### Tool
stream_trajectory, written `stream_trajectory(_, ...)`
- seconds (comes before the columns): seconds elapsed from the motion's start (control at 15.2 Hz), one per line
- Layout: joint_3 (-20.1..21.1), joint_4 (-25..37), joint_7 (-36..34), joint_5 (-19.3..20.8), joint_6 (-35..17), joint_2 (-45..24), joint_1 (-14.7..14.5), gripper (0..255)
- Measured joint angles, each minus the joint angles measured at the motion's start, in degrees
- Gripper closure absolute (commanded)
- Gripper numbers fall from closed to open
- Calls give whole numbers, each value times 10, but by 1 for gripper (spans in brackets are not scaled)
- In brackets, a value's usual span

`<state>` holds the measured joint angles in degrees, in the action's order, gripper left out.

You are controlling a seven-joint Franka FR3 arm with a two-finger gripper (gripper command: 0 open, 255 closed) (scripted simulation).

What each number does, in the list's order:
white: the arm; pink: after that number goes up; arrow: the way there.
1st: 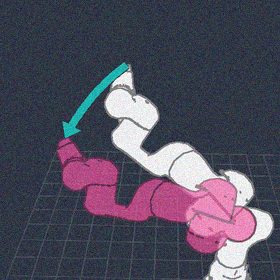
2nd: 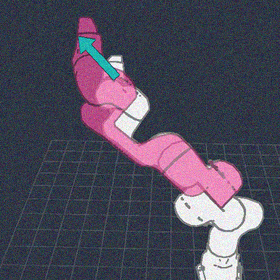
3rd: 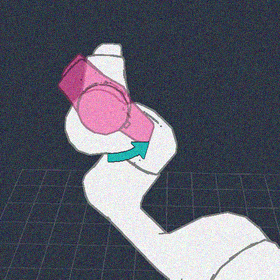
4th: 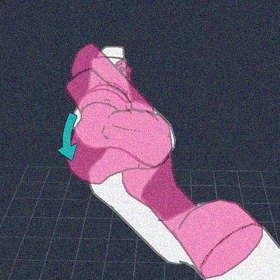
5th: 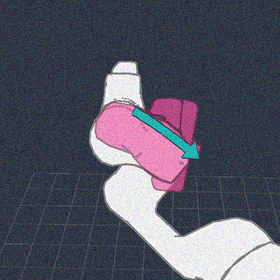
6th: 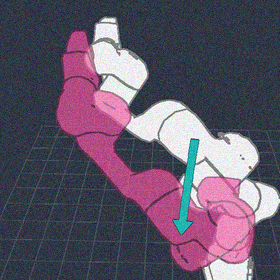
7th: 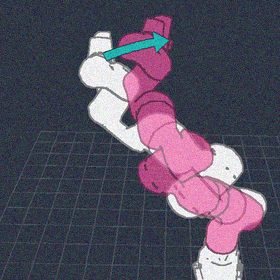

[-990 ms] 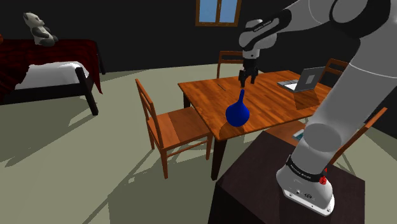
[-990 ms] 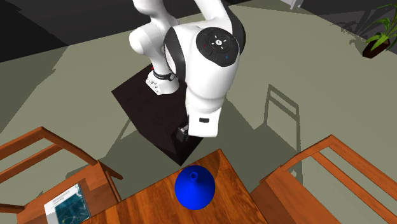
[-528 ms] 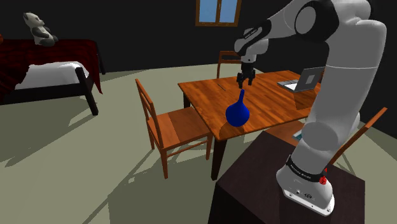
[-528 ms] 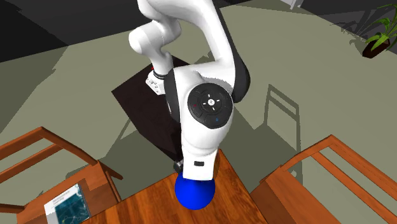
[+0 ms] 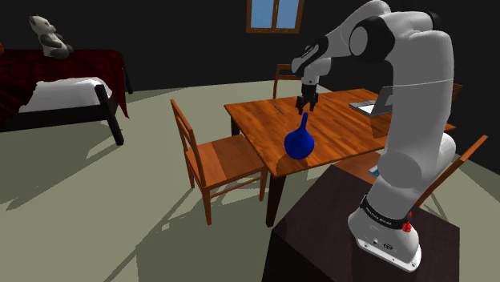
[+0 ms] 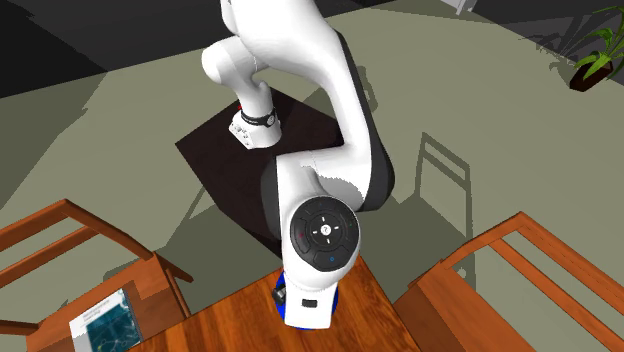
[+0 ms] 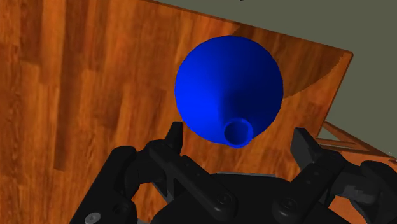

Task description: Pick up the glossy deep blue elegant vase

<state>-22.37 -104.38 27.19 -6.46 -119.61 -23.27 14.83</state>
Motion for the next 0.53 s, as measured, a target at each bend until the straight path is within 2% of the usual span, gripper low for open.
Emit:
stream_trajectory(0.26, 4, -10, 3, -7, -25, -16, 2, 0)
stream_trajectory(0.33, 4, -10, 3, -8, -27, -18, 2, 255)
stream_trajectory(0.53, 5, -10, 3, -9, -29, -20, 2, 255)
